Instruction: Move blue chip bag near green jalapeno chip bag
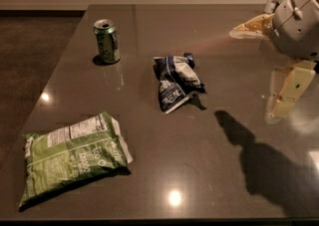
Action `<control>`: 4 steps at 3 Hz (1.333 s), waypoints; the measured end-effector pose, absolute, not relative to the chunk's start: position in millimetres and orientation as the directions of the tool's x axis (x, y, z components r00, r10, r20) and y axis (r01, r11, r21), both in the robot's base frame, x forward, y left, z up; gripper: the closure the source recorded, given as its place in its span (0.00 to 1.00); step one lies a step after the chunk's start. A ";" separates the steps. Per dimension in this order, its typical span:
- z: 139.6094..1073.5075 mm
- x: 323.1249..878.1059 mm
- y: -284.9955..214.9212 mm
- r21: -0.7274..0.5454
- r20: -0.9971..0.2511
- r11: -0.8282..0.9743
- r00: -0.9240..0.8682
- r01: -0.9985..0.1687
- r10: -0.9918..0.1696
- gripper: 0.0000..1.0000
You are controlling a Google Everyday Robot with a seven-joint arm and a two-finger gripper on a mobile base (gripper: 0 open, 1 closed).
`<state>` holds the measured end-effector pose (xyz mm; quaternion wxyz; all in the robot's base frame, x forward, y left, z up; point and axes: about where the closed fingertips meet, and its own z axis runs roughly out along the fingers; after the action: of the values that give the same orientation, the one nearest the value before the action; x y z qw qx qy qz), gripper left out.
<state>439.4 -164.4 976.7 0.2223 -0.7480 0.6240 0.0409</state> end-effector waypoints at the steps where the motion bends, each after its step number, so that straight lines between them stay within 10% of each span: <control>1: 976.7 439.5 -164.3 -0.282 -0.339 -0.122 0.218 -0.952 -0.915 0.00; 4: 932.4 488.1 -118.6 -0.221 -0.352 -0.207 0.276 -0.953 -0.894 0.00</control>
Offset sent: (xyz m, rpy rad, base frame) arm 0.0284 0.0296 -0.0243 -0.0172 0.0720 0.0869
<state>488.1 -118.6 932.4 0.1999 -0.7735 0.5969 0.0736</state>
